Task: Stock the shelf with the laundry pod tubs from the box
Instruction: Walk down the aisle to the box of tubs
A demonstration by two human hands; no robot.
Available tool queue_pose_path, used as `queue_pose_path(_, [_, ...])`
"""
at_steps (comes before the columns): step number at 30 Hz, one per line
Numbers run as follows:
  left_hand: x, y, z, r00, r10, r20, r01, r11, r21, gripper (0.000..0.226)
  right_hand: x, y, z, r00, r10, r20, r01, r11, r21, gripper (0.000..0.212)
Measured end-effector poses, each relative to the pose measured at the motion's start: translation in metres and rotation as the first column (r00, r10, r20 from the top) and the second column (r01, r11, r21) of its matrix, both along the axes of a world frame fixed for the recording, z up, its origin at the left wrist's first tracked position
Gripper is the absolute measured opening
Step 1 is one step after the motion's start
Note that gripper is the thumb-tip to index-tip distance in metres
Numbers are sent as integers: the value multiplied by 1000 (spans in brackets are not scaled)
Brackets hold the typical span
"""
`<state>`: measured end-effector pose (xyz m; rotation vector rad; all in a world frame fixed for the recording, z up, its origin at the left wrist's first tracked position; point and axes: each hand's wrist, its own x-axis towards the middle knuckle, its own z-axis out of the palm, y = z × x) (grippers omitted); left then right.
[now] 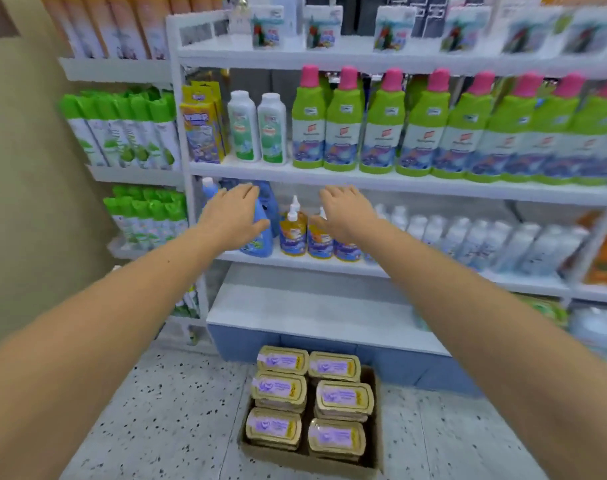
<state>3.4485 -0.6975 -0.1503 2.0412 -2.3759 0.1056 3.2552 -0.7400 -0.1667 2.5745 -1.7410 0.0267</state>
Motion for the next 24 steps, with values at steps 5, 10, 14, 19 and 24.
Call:
queue_pose_path(5, [-39, -29, -58, 993, -112, -25, 113, 989, 94, 65, -61, -2, -60, 987, -160, 2, 160, 986, 43, 55])
queue_pose_path(10, [-54, -63, -117, 992, -108, -61, 116, 984, 138, 68, -87, -16, -124, 974, -224, -39, 227, 968, 109, 58])
queue_pose_path(14, [-57, -78, -165, 991, -70, -117, 89, 981, 171, 67, -86, -21, -168, 967, -254, -33, 257, 956, 144, 61])
queue_pose_path(19, [-42, -80, -264, 983, -81, -163, 123, 955, 270, 69, -72, -22, -250, 974, -226, -22, 226, 956, 186, 61])
queue_pose_path(24, [-18, -76, -383, 975, -132, -178, 176, 950, 257, 69, -57, -22, -362, 974, -226, -23, 226, 949, 219, 60])
